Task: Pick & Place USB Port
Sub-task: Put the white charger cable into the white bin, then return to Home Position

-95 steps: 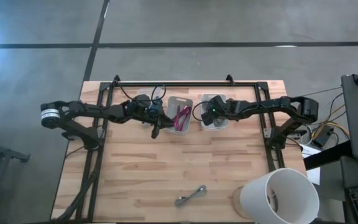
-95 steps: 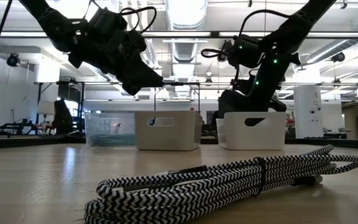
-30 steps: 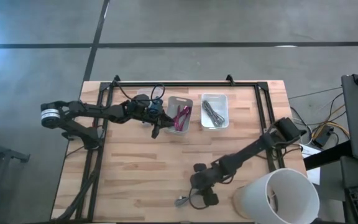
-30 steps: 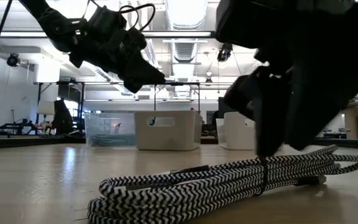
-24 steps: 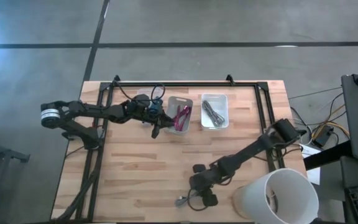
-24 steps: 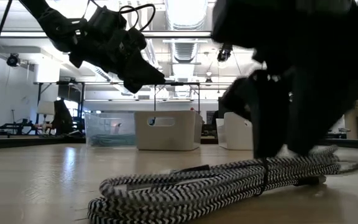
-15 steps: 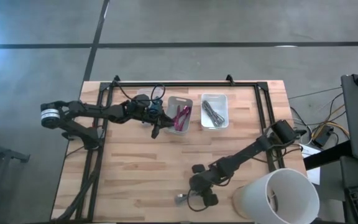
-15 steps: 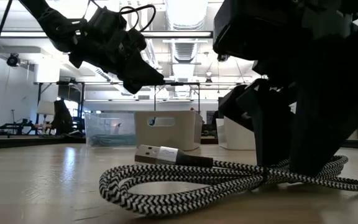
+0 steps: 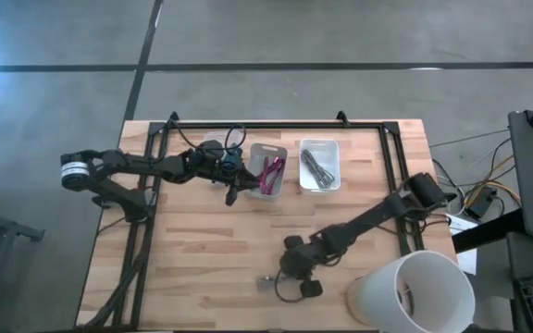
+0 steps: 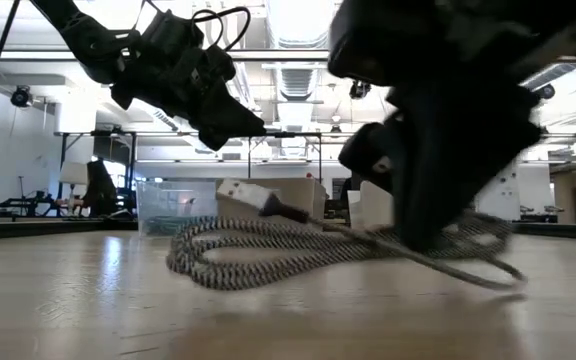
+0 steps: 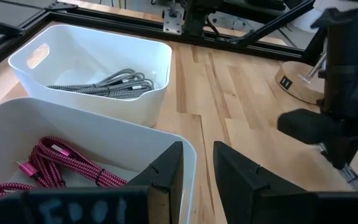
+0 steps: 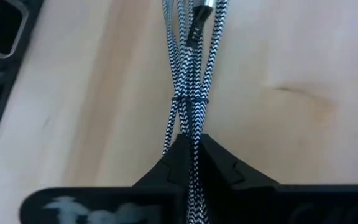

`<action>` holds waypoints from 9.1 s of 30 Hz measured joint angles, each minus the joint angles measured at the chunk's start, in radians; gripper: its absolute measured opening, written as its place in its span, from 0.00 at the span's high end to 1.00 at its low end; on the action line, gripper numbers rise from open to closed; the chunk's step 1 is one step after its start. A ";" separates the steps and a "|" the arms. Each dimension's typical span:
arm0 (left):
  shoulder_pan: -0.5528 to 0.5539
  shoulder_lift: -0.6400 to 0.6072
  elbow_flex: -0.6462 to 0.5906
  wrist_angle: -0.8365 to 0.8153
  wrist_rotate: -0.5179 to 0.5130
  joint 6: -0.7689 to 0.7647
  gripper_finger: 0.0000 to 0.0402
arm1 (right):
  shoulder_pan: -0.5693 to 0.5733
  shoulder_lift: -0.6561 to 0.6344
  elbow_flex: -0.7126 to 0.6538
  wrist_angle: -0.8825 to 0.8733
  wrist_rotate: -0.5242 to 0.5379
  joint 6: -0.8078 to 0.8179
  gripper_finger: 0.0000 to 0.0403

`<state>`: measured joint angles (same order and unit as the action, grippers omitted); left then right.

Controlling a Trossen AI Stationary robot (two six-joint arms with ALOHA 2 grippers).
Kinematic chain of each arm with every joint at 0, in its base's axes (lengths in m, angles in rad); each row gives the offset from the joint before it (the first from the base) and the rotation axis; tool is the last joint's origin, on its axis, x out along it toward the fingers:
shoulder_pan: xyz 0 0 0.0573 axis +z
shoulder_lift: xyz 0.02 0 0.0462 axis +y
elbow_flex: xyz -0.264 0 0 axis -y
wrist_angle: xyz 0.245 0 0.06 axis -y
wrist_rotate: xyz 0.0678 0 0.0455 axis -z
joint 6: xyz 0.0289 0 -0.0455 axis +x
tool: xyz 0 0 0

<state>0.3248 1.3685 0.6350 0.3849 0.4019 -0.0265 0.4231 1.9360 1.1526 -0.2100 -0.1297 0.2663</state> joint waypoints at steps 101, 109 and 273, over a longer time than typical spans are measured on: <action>-0.001 0.000 0.000 -0.007 -0.003 -0.013 0.78 | -0.581 -0.420 -0.373 -0.284 0.727 0.612 0.97; 0.000 0.000 0.000 -0.049 -0.003 -0.089 0.78 | -0.581 -0.420 -0.373 -0.271 0.742 0.621 0.97; -0.616 -1.369 -0.626 -0.228 -0.863 0.114 0.78 | -0.543 -1.936 -1.027 0.148 0.062 -0.208 0.83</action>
<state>-0.2908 -0.0002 0.0086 0.1574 -0.4610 0.0876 -0.1204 0.0002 0.1255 -0.0623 -0.0677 0.0578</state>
